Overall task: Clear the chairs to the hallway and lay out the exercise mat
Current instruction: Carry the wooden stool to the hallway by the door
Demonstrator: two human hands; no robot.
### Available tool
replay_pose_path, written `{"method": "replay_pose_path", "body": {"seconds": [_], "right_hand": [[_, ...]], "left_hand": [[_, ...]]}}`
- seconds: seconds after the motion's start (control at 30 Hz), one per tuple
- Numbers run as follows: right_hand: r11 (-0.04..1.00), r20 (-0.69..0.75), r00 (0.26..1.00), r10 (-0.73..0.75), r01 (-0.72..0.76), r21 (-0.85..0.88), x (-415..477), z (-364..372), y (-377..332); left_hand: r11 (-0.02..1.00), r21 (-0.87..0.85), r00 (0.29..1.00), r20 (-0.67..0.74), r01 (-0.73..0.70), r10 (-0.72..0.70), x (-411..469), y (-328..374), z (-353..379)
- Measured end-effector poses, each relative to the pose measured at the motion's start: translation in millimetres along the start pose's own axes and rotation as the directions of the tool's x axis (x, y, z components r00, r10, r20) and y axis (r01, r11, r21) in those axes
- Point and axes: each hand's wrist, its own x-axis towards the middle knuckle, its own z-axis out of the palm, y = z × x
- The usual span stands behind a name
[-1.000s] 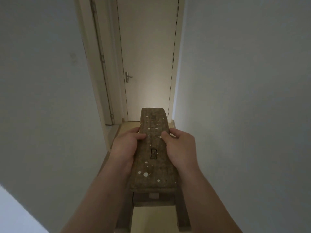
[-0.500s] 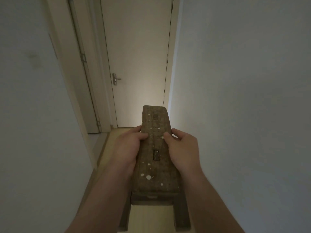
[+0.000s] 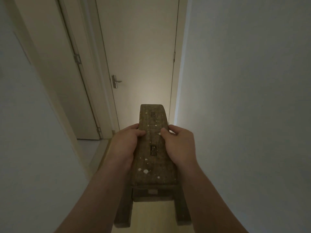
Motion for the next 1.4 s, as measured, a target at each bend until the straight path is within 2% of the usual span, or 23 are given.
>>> {"method": "replay_pose_path", "body": {"seconds": [0.4, 0.73, 1.0, 1.4], "right_hand": [[1.000, 0.060, 0.998, -0.009, 0.009, -0.006, 199.9, 71.3, 2.9], [0.999, -0.014, 1.000, 0.015, -0.015, -0.030, 391.9, 153.0, 6.0], [0.998, -0.033, 0.999, 0.033, -0.034, -0.055, 527.4, 182.4, 20.3], [0.999, 0.043, 0.998, 0.047, -0.047, -0.013, 715.5, 202.1, 50.4]], "left_hand": [[0.994, -0.113, 0.998, -0.065, 0.000, -0.007, 198.9, 41.1, 28.1], [0.999, -0.040, 0.999, -0.046, -0.020, 0.018, 410.0, 95.7, 50.2], [1.000, -0.019, 1.000, -0.023, -0.020, 0.020, 546.3, 120.6, 90.0], [0.997, -0.067, 0.998, -0.044, 0.039, -0.042, 711.2, 146.3, 161.6]]}}
